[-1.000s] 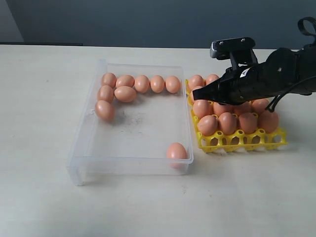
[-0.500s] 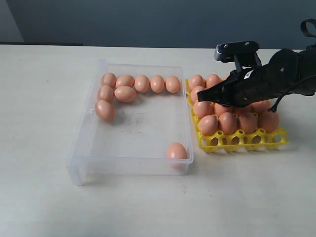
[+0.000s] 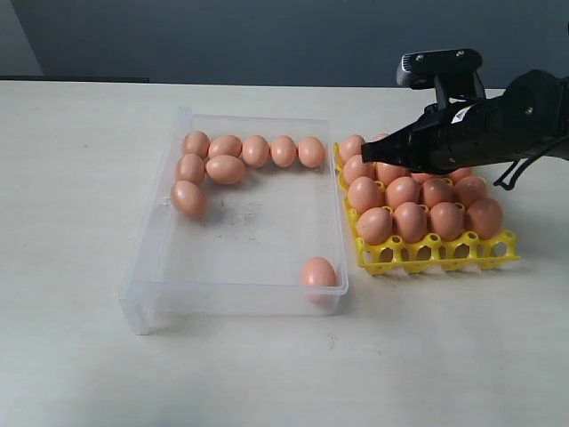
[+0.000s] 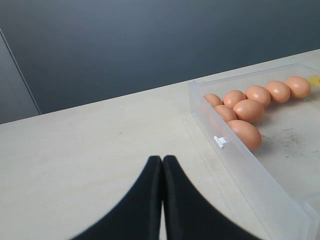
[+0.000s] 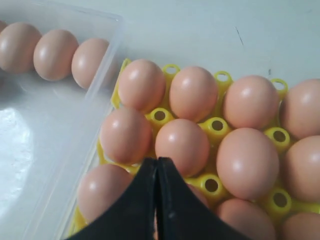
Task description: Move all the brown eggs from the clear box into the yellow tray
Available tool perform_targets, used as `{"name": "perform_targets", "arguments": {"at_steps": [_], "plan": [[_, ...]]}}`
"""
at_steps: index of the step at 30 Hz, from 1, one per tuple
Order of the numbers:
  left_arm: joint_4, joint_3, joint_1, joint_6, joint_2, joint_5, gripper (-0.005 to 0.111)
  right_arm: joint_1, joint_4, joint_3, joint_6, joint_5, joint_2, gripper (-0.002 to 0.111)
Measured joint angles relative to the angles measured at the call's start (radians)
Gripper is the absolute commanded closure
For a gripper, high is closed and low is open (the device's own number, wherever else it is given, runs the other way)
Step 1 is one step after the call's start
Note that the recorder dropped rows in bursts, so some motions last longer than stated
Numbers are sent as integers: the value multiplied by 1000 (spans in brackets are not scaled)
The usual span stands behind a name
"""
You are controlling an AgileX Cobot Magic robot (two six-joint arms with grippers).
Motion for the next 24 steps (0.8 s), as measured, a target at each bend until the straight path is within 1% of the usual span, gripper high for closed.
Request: {"name": "perform_targets", "arguments": {"at_steps": [10, 15, 17, 20, 24], "plan": [[0, 0, 0, 0, 0, 0, 106, 0, 0, 0, 0, 7, -9, 109], [0, 0, 0, 0, 0, 0, 106, -4, 0, 0, 0, 14, -49, 109], [0, 0, 0, 0, 0, 0, 106, -27, 0, 0, 0, 33, -68, 109], [0, 0, 0, 0, 0, 0, 106, -91, 0, 0, -2, 83, -60, 109], [0, 0, 0, 0, 0, 0, 106, -109, 0, 0, -2, 105, -22, 109]]}}
